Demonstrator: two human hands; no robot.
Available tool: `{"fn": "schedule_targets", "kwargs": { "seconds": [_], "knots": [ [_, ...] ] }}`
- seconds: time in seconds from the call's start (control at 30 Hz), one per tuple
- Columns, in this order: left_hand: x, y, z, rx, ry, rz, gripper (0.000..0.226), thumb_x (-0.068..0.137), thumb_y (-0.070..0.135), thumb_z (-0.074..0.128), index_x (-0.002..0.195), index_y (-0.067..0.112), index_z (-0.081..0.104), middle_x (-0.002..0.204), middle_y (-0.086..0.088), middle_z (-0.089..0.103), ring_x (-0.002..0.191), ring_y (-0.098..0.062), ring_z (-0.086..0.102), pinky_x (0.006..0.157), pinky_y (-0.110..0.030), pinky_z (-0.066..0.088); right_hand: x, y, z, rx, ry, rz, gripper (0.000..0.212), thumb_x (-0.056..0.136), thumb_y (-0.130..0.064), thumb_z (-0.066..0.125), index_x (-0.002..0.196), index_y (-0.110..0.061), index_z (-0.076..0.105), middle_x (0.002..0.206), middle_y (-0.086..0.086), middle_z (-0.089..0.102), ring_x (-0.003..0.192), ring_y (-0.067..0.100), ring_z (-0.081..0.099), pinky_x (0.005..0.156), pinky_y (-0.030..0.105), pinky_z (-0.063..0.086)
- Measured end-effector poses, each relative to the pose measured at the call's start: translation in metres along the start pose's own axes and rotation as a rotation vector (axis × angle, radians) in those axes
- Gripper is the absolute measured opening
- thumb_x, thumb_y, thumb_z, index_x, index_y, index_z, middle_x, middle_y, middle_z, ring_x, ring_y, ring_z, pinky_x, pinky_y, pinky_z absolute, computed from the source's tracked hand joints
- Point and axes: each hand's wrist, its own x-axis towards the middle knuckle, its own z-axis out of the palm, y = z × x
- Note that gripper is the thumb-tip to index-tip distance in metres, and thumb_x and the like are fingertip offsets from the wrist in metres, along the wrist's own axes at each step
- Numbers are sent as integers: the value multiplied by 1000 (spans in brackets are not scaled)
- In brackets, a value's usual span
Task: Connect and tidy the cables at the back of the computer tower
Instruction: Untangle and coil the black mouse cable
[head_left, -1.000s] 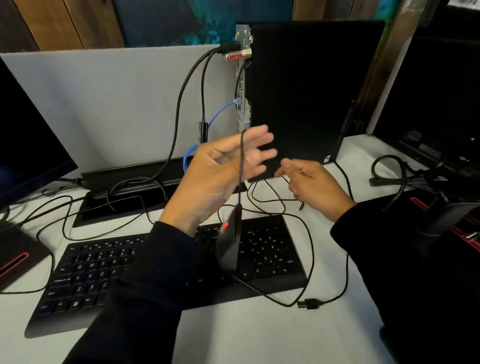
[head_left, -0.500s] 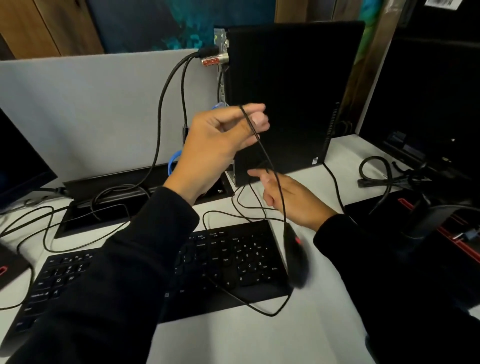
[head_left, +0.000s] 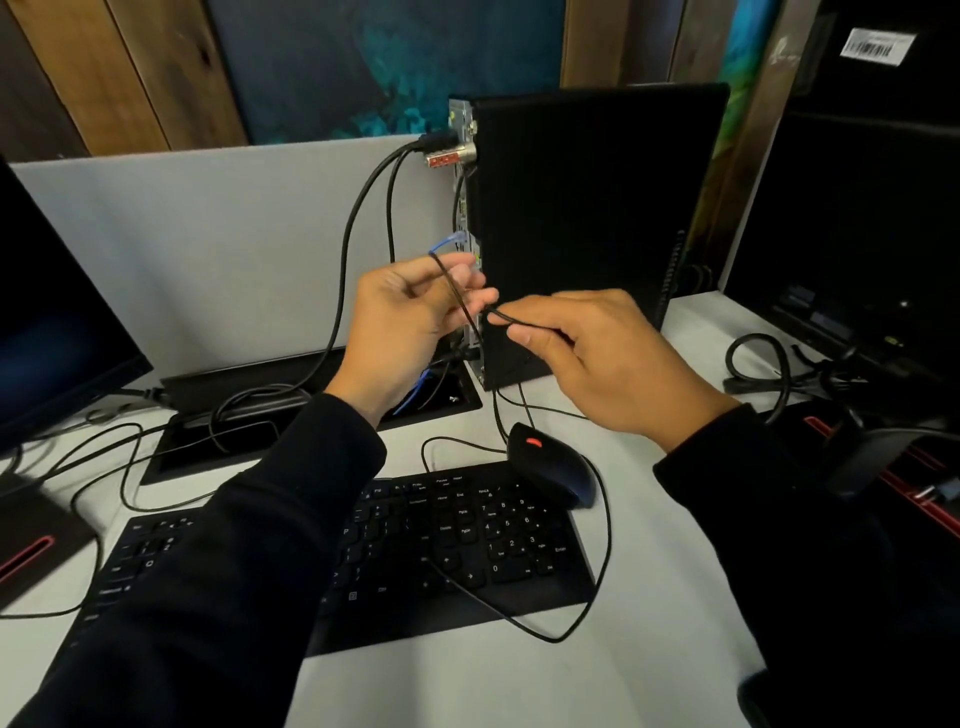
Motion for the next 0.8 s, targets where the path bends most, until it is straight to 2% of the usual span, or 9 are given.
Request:
{"fn": "schedule_targets", "kwargs": {
  "seconds": [0.07,0.13,0.23,0.3,0.43,0.53,0.63,0.73,0.8],
  "knots": [
    [-4,3,2,274,-80,149,23,101,12,61,121,6,70,99,-11,77,92,-24,77,81,-36,63,-1,5,7,-16,-9,43,43,103,-59,34,140,-45,52,106,-6,73,96,14,68,79,44,59],
    [-7,1,3,496,-153,216,25,101,16,63,124,9,71,94,-7,78,80,-20,77,71,-28,62,-3,8,9,-7,1,75,45,101,-60,40,140,-44,56,105,-6,73,95,12,67,79,41,59],
    [-9,-7,-1,590,-205,77,21,103,17,60,117,9,73,85,-6,76,63,-22,75,56,-29,60,-5,6,1,41,75,18,25,97,-31,69,121,-28,75,89,-3,62,77,5,58,70,25,51],
    [-11,-9,-5,574,-266,-51,19,104,18,58,107,10,74,83,-9,76,56,-22,72,49,-26,55,-4,3,-5,118,100,-4,22,93,-15,74,112,-25,78,89,-3,60,72,5,55,67,15,44],
    [-21,-8,1,495,-449,-171,21,100,22,63,112,10,76,85,-13,77,53,-25,66,48,-25,53,-3,3,-7,256,120,-16,23,94,-2,68,109,-16,80,96,-10,66,88,9,66,76,13,48],
    [-28,-7,8,320,-533,-169,22,95,23,67,113,16,76,93,-16,77,58,-25,69,52,-27,53,-4,7,2,345,233,57,20,94,-10,72,111,-17,79,95,-9,71,90,7,69,80,20,55],
    [-34,-4,14,135,-491,-159,24,90,21,68,111,16,77,98,-14,77,65,-19,73,56,-23,54,-8,14,12,487,209,211,12,98,-23,68,100,-23,80,85,-7,75,85,10,72,79,36,61],
    [-36,-6,22,-101,-401,-157,25,88,17,65,110,12,76,105,-14,77,84,-21,77,66,-22,60,-13,11,24,468,37,308,31,102,-18,55,79,-29,73,68,-14,68,67,-1,60,68,27,50],
    [-34,-12,26,-253,-280,-157,27,87,15,65,111,9,75,110,-15,76,99,-25,76,79,-25,62,-16,9,30,400,-88,350,32,105,-21,49,79,-27,68,68,-14,68,61,-2,59,66,25,46]
  ]
}}
